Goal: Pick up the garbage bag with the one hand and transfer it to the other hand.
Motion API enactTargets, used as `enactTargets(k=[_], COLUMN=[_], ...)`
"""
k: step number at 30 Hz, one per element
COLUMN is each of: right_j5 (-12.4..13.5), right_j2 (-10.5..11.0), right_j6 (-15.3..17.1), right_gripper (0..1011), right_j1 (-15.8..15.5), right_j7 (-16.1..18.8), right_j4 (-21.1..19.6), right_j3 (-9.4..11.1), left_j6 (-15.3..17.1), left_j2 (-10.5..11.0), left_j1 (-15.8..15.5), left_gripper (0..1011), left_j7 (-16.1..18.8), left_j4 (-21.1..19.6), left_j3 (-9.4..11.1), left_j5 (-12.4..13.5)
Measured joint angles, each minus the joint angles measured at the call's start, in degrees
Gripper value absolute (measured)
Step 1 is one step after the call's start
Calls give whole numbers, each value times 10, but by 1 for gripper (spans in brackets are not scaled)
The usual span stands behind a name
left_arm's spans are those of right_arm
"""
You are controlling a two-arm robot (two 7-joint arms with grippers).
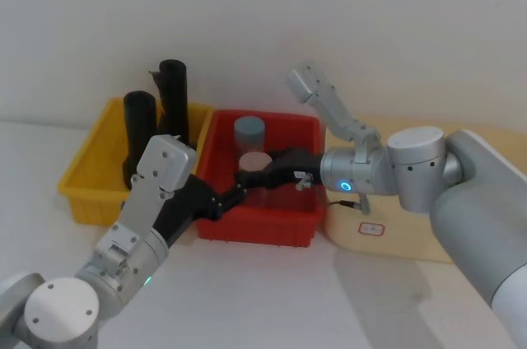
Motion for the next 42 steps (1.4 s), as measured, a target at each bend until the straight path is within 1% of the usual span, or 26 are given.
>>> enactTargets(k=[3,5,6,7,9,11,12,24,28,29,32,34,37,38,39,41,42], right_j5=[-1,-1,-1,-1,-2,-2,-2,-3,-3,-3,-3,-3,-4,-4,-4,-4,-4], right_j2=[-1,-1,-1,-1,-1,-1,-1,-2,2,3,13,17,30,30,35,41,48], right_j6=[-1,-1,-1,-2,-2,-2,-2,-3,-1,0,4,6,10,10,12,14,15], right_gripper=[907,855,799,791,745,677,665,664,664,664,664,664,664,664,664,664,664], right_j1=[0,1,1,1,1,1,1,2,-3,-4,-15,-20,-35,-35,-42,-48,-56], right_j7=[0,0,1,1,1,1,1,1,-1,-2,-9,-14,-27,-27,-33,-40,-48], right_j4=[2,3,4,4,5,5,6,7,-7,-11,-43,-58,-102,-102,-120,-138,-160], right_j3=[0,0,1,1,1,1,1,2,4,4,9,11,19,19,23,27,33], left_j6=[0,0,0,0,0,0,0,0,0,0,0,0,0,0,0,0,0], left_j2=[0,0,0,0,0,0,0,0,0,0,0,0,0,0,0,0,0], left_j1=[0,0,0,0,0,0,0,0,0,0,0,0,0,0,0,0,0], left_gripper=[1001,1001,1001,1001,1001,1001,1001,1001,1001,1001,1001,1001,1001,1001,1001,1001,1001], left_j7=[0,0,0,0,0,0,0,0,0,0,0,0,0,0,0,0,0], left_j4=[0,0,0,0,0,0,0,0,0,0,0,0,0,0,0,0,0], left_j3=[0,0,0,0,0,0,0,0,0,0,0,0,0,0,0,0,0], left_j5=[0,0,0,0,0,0,0,0,0,0,0,0,0,0,0,0,0])
